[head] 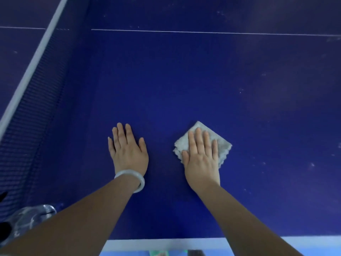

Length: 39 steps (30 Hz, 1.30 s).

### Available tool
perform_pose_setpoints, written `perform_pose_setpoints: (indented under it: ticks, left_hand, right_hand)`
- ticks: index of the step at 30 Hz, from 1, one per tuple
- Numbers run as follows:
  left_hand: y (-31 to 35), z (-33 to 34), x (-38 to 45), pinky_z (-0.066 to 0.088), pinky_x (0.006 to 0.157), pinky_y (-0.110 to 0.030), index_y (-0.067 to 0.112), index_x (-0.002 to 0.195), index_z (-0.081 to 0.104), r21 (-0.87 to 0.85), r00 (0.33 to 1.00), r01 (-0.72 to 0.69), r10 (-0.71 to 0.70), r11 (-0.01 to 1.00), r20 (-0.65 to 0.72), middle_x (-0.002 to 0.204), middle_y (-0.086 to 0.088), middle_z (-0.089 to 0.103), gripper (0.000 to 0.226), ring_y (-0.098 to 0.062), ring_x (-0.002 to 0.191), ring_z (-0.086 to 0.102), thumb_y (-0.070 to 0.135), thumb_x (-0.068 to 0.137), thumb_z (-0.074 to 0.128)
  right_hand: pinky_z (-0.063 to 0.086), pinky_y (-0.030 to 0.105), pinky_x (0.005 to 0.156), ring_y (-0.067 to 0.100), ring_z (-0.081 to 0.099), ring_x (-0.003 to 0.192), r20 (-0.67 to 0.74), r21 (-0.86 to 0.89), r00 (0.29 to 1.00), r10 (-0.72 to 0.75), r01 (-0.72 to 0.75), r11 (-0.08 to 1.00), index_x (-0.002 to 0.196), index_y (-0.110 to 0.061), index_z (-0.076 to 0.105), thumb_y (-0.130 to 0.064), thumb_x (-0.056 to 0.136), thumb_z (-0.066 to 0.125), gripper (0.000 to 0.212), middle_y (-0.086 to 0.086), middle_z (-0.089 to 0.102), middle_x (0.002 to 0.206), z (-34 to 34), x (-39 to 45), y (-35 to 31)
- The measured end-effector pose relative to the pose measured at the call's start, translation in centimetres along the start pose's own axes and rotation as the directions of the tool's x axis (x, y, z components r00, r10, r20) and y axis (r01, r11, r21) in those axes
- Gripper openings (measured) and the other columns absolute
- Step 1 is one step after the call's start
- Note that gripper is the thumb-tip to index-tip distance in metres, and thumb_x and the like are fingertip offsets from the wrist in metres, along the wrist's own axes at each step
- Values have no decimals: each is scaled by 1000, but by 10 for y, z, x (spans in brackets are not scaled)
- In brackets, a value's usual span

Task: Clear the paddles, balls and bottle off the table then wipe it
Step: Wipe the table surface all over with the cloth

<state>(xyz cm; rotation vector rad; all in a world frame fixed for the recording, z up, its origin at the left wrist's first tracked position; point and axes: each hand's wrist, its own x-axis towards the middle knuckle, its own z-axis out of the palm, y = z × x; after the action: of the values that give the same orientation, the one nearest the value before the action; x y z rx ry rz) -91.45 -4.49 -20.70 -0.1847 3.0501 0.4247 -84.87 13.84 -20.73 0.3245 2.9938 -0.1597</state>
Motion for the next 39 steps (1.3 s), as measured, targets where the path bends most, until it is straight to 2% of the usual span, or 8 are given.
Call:
perform_pose_setpoints:
  ticks: [4, 11, 14, 18, 22, 26, 33, 39]
  left_hand:
    - [-5, -2, -18, -3, 123, -39, 14, 156, 15, -169, 997, -35, 45, 985, 56, 164, -2, 2, 57, -16, 151, -6, 29, 103, 31]
    - [-7, 11, -94, 3, 122, -50, 9, 154, 1, 166, 945, -321, 305, 932, 119, 163, -13, -3, 69, -29, 151, -6, 47, 97, -5]
    - [-6, 12, -92, 5, 122, -51, 8, 155, 3, 190, 951, -307, 293, 933, 103, 163, -15, 0, 69, -30, 151, -5, 46, 97, -3]
    - [-4, 11, -93, 6, 121, -52, 7, 155, 6, 213, 949, -312, 292, 926, 121, 163, -15, 2, 68, -31, 151, -3, 45, 99, 3]
    - [-2, 13, -92, 10, 121, -53, 5, 154, 16, 182, 948, -314, 297, 932, 115, 162, -17, 11, 68, -32, 151, 6, 44, 99, 8]
    - [-5, 15, -91, 10, 121, -53, 5, 154, 18, 170, 943, -331, 319, 928, 96, 162, -17, 13, 68, -32, 150, 8, 44, 99, 9]
    - [-5, 14, -94, 6, 122, -51, 6, 155, 14, 179, 945, -326, 315, 928, 86, 162, -17, 11, 68, -32, 150, 6, 45, 99, 9]
    - [-3, 13, -94, 5, 122, -50, 6, 155, 14, 183, 948, -318, 309, 930, 80, 162, -16, 10, 63, -31, 150, 5, 40, 102, 11]
  right_hand:
    - [-11, 45, 121, 20, -23, 148, 16, 7, 998, -69, 69, 998, 153, -21, -15, -43, 102, 6, 59, 0, -19, 162, -1, 4, 9]
    - [-5, 41, 123, 18, -11, 151, -11, -38, 985, -172, 171, 984, 156, -21, -3, -46, 102, 7, 60, 0, -4, 164, -2, -17, 60]
    - [0, 44, 123, 19, 0, 152, -80, 71, 988, 135, -129, 989, 157, -20, 9, -42, 103, 15, 58, 2, 8, 164, -2, -29, 112]
    - [1, 51, 121, 25, 2, 152, -104, 196, 815, 571, -546, 815, 157, -15, 13, -39, 103, 22, 59, 7, 7, 164, -1, -36, 90]
    - [9, 50, 122, 26, 9, 151, -153, 91, 973, 174, -161, 983, 156, -14, 20, -39, 103, 25, 58, 8, 16, 162, 11, -73, 11]
    - [14, 47, 119, 23, 17, 150, -103, 39, 982, -161, 166, 985, 154, -19, 27, -39, 100, 32, 58, 2, 22, 161, 13, -113, 43]
    - [2, 50, 121, 25, 6, 151, -94, 234, 793, 601, -570, 788, 156, -17, 19, -36, 104, 30, 56, 7, 13, 164, 2, -97, 111]
    - [13, 48, 120, 23, 13, 151, -106, 163, 994, 15, 2, 987, 153, -18, 31, -46, 100, 29, 60, 3, 23, 161, 16, -134, 15]
